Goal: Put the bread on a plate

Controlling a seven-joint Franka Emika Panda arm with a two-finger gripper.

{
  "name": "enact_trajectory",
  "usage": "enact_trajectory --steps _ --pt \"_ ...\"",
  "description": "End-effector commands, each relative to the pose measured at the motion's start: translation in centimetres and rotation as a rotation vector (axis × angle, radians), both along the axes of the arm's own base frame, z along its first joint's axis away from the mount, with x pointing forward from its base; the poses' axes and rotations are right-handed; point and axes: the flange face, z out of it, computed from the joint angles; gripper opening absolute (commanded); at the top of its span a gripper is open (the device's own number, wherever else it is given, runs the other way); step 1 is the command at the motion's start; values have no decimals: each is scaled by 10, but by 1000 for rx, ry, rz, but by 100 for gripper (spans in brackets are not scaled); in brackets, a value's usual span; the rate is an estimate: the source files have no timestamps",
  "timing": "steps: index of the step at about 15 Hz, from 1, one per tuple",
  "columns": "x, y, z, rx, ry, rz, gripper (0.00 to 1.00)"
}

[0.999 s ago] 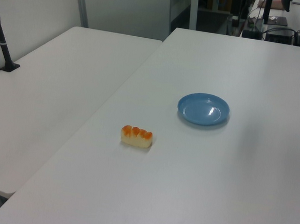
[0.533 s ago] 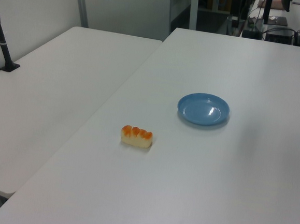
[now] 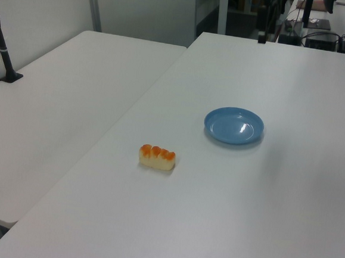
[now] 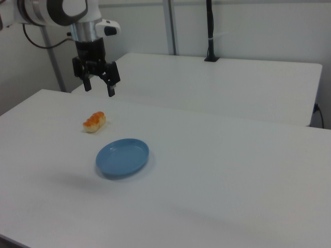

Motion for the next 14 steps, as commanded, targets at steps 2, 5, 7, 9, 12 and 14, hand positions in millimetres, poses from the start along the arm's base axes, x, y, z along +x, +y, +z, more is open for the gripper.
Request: enact_trajectory --steps 2,5,7,9,12,14 --pt "25 47 -29 31 -53 -10 100" --pt "34 78 -46 50 -61 30 100" --pt "35 110 -50 72 -76 73 100" --pt "37 136 -64 82 -66 96 100" --pt "36 179 -82 54 -64 136 100" --pt "41 188 -94 54 -74 135 100"
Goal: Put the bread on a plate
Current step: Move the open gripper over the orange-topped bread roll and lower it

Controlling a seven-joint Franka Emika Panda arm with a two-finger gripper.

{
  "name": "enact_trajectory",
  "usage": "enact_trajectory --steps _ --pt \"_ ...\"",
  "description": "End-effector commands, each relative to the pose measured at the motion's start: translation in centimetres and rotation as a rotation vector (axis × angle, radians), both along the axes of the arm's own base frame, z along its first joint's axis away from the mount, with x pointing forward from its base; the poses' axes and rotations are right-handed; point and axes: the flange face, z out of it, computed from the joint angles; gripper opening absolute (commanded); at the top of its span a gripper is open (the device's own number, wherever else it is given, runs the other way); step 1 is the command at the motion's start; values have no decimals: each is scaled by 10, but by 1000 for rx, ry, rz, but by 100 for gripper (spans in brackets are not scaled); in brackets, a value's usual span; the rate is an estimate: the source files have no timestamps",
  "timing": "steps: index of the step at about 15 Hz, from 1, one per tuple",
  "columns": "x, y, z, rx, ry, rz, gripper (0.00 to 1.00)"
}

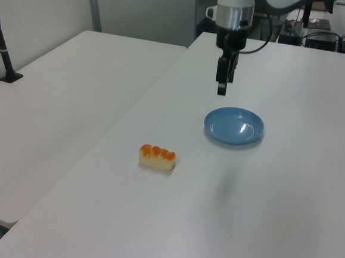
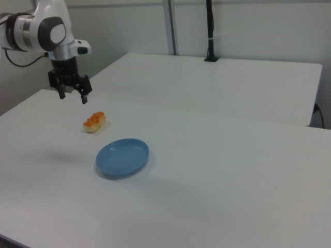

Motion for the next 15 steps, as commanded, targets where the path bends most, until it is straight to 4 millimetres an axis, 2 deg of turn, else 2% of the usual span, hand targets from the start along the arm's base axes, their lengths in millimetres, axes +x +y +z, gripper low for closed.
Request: enact_trajectory --steps 1,4,9,14,15 --pt "8 25 -21 -19 -28 -2 100" --pt "18 35 -33 -41 -61 0 100" --pt "45 33 -59 -72 -88 -11 100" --pt "63 44 -90 -97 -110 -16 100" --pt "64 50 -103 -104 -108 -16 100"
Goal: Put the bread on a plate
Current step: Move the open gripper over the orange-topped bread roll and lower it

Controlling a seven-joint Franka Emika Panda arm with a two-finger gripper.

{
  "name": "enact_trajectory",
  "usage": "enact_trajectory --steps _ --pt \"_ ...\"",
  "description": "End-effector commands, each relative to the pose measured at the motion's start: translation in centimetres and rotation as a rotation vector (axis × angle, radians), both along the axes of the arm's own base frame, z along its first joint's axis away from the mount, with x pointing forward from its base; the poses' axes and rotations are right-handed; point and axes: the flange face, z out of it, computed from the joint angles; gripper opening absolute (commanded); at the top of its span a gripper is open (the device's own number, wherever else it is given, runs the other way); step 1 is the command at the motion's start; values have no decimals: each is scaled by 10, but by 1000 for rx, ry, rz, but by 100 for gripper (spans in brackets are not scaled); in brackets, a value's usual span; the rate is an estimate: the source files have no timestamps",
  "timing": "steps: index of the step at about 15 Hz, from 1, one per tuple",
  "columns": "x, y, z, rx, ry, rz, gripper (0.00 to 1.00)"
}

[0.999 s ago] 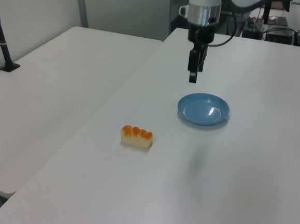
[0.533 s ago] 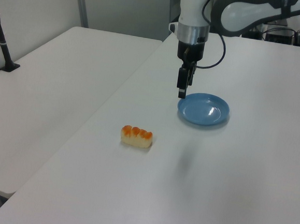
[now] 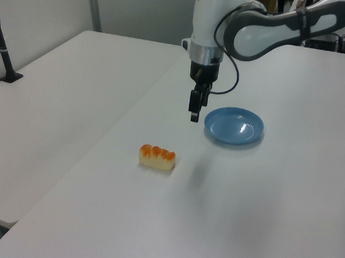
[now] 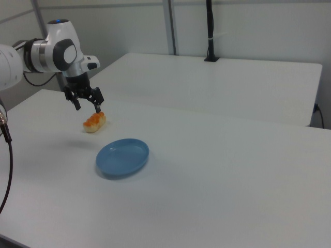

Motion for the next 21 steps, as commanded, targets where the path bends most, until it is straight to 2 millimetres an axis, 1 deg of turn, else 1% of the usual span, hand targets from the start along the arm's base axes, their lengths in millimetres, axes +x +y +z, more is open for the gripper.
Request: enact_trajectory --steps 1,5,10,12,13,15,16,17,21 --pt "14 20 -23 -38 -47 -29 100" --pt "29 30 -53 -57 -64 -55 100" --pt "34 37 -54 -33 -112 -89 100" --pt "33 47 -53 -23 -132 -90 100" --pt "34 50 -58 -20 -140 -93 100" --pt "39 54 -60 -12 -159 -103 100" --pt "41 57 -65 -13 -158 -102 100" --pt "42 59 -65 -11 -164 -99 100" --pt "50 59 -79 -27 -212 -106 100"
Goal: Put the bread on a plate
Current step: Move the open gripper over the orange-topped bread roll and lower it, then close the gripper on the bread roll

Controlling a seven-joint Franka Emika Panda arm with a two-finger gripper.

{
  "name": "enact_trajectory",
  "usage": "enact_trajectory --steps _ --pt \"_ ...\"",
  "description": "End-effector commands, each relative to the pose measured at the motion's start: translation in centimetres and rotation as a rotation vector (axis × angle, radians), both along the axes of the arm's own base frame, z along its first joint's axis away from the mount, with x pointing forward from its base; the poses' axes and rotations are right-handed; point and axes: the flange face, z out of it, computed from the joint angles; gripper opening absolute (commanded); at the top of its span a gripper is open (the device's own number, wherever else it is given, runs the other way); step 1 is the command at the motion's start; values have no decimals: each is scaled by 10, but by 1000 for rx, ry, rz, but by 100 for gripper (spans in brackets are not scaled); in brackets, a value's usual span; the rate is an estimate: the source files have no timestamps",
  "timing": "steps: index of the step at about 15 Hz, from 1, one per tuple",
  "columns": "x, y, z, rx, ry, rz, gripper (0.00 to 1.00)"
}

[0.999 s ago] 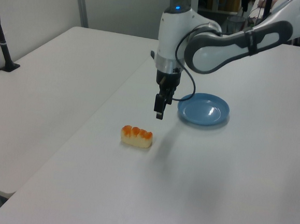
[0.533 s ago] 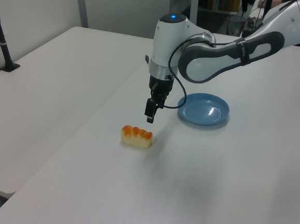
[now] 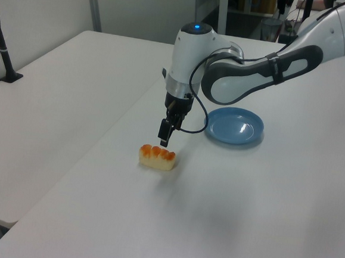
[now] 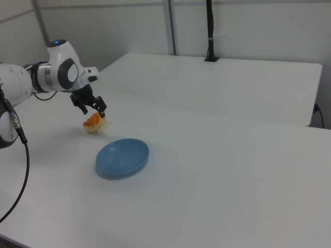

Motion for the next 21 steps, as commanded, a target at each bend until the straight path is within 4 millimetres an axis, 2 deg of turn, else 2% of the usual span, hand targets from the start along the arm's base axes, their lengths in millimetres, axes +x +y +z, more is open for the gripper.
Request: enact_trajectory --steps 1,6,10,15,17,21 --pt "10 8 -9 -29 -66 -23 100" --pt "9 19 -13 -24 -74 -16 100" --pt "9 24 -29 -27 -67 -20 100" --pt "11 25 -33 -23 -80 -19 100" --pt "12 25 -46 -27 -74 -22 99" --pt "13 24 -54 -32 -73 -32 95"
